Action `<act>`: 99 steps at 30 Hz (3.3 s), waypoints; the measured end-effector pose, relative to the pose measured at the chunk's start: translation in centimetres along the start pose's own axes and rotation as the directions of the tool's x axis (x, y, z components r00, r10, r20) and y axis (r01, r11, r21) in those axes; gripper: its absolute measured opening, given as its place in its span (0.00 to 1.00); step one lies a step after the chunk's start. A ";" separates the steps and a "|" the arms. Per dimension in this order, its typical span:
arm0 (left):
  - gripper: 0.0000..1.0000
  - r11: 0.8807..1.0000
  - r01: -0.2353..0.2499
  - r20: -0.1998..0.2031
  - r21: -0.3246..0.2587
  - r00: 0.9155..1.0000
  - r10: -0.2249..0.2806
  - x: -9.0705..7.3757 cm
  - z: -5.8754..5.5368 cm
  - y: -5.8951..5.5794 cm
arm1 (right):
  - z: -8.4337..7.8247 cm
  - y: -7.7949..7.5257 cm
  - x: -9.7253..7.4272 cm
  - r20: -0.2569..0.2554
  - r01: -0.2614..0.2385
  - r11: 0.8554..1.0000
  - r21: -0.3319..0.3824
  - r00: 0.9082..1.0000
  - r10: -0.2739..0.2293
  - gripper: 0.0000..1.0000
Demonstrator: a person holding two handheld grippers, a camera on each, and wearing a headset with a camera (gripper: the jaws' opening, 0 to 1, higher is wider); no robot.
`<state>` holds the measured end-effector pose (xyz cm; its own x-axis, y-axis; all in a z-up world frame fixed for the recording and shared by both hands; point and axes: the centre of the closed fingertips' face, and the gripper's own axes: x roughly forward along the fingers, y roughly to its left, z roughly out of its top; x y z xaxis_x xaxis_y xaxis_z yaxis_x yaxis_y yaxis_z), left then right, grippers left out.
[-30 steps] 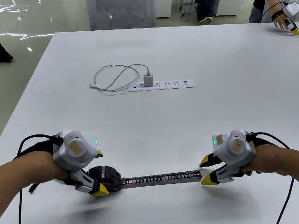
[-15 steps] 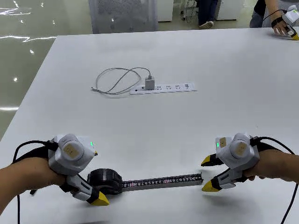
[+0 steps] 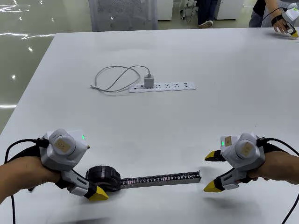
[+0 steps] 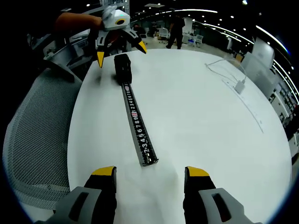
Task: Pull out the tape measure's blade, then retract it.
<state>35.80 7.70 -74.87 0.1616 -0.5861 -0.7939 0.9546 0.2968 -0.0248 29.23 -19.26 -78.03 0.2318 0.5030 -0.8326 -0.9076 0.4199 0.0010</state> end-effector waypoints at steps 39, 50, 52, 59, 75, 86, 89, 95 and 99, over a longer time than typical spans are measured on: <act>0.99 0.916 -0.238 0.239 -0.322 0.916 0.322 -6.1 -2.6 1.5 | -1.9 -0.6 -5.3 0.191 0.298 0.889 0.348 0.906 -0.378 0.99; 0.99 0.904 -0.263 0.234 -0.336 0.907 0.350 -6.5 -4.7 0.5 | -3.2 2.1 -6.2 0.200 0.302 0.873 0.382 0.895 -0.398 0.99; 0.99 0.901 -0.260 0.236 -0.348 0.906 0.352 -6.5 -5.0 0.2 | -3.4 2.6 -6.2 0.192 0.294 0.872 0.391 0.901 -0.389 0.99; 0.99 0.901 -0.258 0.228 -0.349 0.909 0.348 -6.7 -6.2 -1.0 | -3.9 3.1 -6.7 0.177 0.312 0.866 0.392 0.898 -0.404 0.99; 0.99 0.882 -0.304 0.153 -0.360 0.914 0.377 -7.5 -8.5 -2.1 | -5.7 4.5 -8.0 0.172 0.289 0.848 0.444 0.902 -0.397 0.99; 0.99 0.895 -0.287 0.194 -0.343 0.910 0.366 -7.7 -8.1 -3.0 | -6.5 4.8 -9.3 0.162 0.335 0.843 0.421 0.887 -0.433 0.99; 0.99 0.894 -0.290 0.203 -0.341 0.906 0.372 -8.3 -8.0 -2.8 | -6.5 5.2 -9.4 0.163 0.333 0.847 0.414 0.889 -0.429 0.99; 0.99 0.887 -0.296 0.209 -0.354 0.900 0.384 -8.9 -8.0 -2.5 | -6.8 5.1 -9.8 0.164 0.332 0.843 0.424 0.887 -0.432 0.99; 0.99 0.887 -0.296 0.218 -0.355 0.896 0.386 -9.1 -7.9 -2.5 | -6.8 5.1 -9.9 0.160 0.340 0.843 0.416 0.885 -0.436 0.99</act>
<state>29.96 18.23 -72.36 0.5678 -0.5752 -0.5888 0.7101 0.7041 -0.0030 19.98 -27.23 -73.57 0.6573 0.3829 -0.6491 -0.5405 0.8398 -0.0519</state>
